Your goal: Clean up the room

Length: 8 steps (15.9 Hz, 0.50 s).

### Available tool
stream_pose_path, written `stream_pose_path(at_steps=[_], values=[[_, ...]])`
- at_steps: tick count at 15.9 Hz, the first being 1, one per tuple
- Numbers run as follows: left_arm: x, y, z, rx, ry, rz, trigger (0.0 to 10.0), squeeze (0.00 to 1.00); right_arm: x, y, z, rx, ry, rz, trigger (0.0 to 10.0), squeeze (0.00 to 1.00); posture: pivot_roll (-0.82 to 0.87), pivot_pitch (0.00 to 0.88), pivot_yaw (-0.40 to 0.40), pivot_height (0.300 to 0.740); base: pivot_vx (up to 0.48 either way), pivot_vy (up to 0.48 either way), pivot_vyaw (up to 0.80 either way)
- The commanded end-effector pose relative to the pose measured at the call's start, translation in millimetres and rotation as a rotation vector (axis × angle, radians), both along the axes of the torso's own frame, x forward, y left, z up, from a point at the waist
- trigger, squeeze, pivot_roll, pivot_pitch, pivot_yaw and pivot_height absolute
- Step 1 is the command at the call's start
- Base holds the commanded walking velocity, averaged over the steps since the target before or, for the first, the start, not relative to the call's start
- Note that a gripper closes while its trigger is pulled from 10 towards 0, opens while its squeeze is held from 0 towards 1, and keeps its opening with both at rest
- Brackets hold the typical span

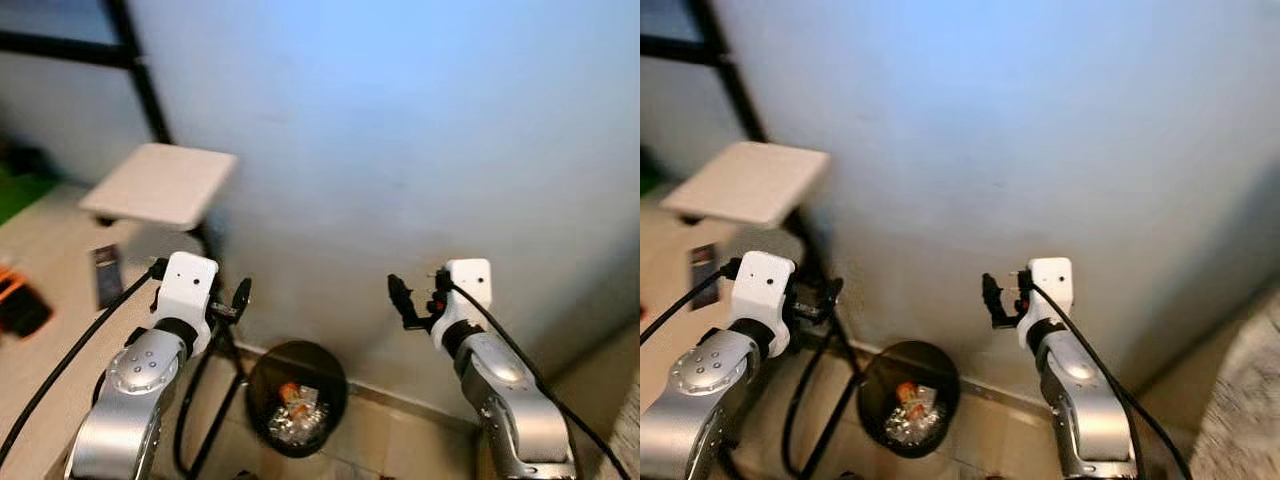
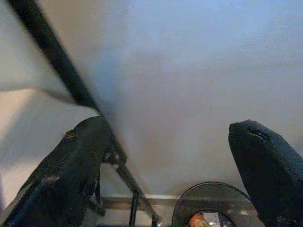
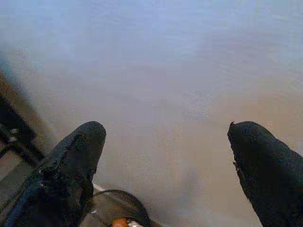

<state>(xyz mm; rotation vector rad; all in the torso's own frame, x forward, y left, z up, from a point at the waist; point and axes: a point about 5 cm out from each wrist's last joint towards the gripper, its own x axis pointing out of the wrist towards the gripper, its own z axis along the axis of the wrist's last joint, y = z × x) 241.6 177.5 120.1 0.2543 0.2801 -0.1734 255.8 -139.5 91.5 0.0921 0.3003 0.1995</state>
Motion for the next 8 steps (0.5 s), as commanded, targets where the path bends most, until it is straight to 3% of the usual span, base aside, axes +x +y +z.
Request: stream_pose_path(at_steps=[1,4,8], values=[[-0.6,1.5,3.2,0.049,-0.021,0.008,10.0,0.00,-4.1,-1.0,-1.7,0.010,0.023,-0.013,10.0,0.00,0.06,0.000,0.020,0.740,0.000,0.000,-0.79],[-3.1,3.5,-1.7,0.059,-0.005,0.015,10.0,0.00,-9.7,-4.0,-2.8,0.002,0.039,-0.013,10.0,0.00,0.07,0.000,0.021,0.740,0.000,0.000,-0.79],[-7.7,0.8,-1.3,-0.030,0.033,-0.009,10.0,0.00,-10.3,-0.5,-2.9,0.018,0.043,-0.018,10.0,0.00,0.08,0.000,0.032,0.740,0.000,0.000,-0.79]])
